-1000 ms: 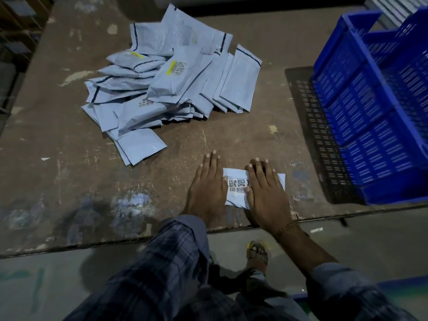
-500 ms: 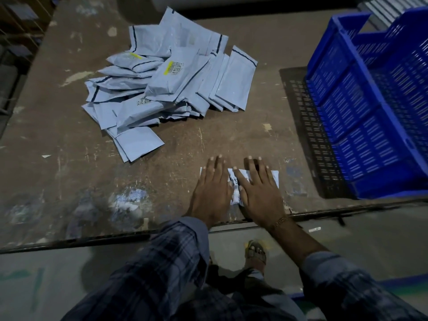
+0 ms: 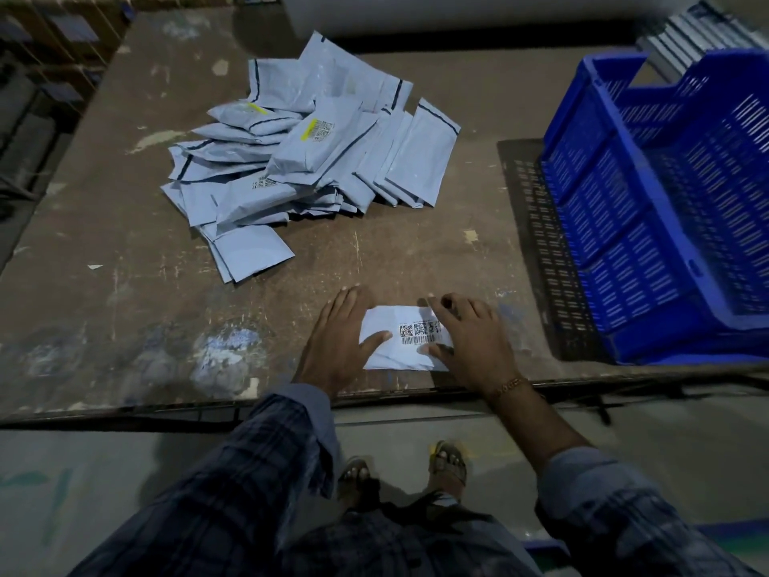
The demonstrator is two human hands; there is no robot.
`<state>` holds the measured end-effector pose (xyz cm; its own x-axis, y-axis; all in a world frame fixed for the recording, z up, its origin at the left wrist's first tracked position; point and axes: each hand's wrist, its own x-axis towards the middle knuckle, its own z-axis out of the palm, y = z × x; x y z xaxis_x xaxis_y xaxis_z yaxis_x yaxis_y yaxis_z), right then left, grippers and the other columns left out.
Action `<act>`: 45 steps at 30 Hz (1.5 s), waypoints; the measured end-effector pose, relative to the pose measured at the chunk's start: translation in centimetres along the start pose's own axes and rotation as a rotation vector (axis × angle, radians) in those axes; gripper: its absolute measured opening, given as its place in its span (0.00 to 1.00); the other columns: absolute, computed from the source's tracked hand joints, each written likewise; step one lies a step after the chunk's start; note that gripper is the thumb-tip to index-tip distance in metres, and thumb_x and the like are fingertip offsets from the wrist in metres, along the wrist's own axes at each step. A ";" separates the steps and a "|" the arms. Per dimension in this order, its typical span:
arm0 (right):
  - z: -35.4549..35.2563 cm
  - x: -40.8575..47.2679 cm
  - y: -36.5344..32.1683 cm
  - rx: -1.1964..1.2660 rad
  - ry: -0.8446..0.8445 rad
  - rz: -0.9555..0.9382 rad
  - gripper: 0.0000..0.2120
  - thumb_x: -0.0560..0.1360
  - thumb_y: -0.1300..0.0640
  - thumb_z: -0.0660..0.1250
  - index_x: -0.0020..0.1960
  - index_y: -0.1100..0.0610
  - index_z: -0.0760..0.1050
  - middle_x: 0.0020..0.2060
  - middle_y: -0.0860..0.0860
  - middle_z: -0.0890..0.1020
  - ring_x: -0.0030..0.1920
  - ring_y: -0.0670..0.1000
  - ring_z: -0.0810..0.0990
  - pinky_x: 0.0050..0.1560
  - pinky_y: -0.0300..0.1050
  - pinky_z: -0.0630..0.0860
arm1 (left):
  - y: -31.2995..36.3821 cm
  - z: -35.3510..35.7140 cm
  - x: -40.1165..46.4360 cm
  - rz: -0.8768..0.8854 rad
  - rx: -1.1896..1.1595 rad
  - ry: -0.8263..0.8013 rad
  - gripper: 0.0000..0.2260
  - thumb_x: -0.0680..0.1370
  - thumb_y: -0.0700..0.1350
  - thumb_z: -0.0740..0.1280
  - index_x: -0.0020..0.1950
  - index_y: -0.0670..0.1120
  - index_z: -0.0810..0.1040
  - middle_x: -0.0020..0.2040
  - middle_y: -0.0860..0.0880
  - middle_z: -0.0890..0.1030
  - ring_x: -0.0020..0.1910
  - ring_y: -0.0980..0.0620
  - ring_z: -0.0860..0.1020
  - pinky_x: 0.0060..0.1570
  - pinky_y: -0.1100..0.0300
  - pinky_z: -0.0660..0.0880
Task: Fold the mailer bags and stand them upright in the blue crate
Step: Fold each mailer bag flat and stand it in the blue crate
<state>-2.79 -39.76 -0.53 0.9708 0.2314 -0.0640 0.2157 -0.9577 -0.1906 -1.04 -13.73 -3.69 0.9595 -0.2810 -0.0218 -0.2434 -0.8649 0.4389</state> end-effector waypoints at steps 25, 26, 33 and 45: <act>-16.4 0.6 4.4 0.061 -0.024 -0.081 0.19 0.70 0.55 0.79 0.58 0.52 0.79 0.54 0.53 0.83 0.55 0.57 0.81 0.55 0.54 0.80 | 5.9 -4.6 4.2 -0.342 -0.644 0.130 0.06 0.76 0.37 0.75 0.46 0.48 0.86 0.39 0.50 0.85 0.41 0.51 0.83 0.46 0.46 0.85; -17.2 0.6 4.6 0.070 0.011 -0.064 0.17 0.71 0.57 0.78 0.58 0.52 0.79 0.53 0.52 0.83 0.55 0.56 0.81 0.55 0.54 0.80 | 5.9 -4.1 4.5 -0.347 -0.584 0.161 0.06 0.77 0.39 0.74 0.47 0.51 0.86 0.41 0.53 0.86 0.43 0.51 0.84 0.46 0.46 0.84; -21.9 1.5 7.7 0.260 0.174 0.026 0.20 0.73 0.65 0.76 0.63 0.54 0.78 0.56 0.53 0.84 0.56 0.55 0.82 0.49 0.49 0.81 | 4.3 0.3 9.0 -0.366 -0.287 0.097 0.16 0.71 0.64 0.64 0.58 0.65 0.75 0.51 0.58 0.83 0.52 0.50 0.83 0.49 0.46 0.83; -27.3 0.5 11.8 0.410 0.285 0.054 0.22 0.71 0.56 0.81 0.62 0.52 0.78 0.52 0.42 0.81 0.47 0.40 0.77 0.42 0.29 0.75 | 12.8 -0.7 15.6 -0.305 -0.085 -0.105 0.30 0.79 0.59 0.72 0.75 0.42 0.74 0.75 0.39 0.74 0.74 0.38 0.70 0.73 0.50 0.67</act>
<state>3.12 -55.63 23.89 0.9819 0.0727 0.1748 0.1608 -0.8076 -0.5673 10.93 -28.97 2.19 0.9654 -0.0595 -0.2538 0.0697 -0.8794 0.4710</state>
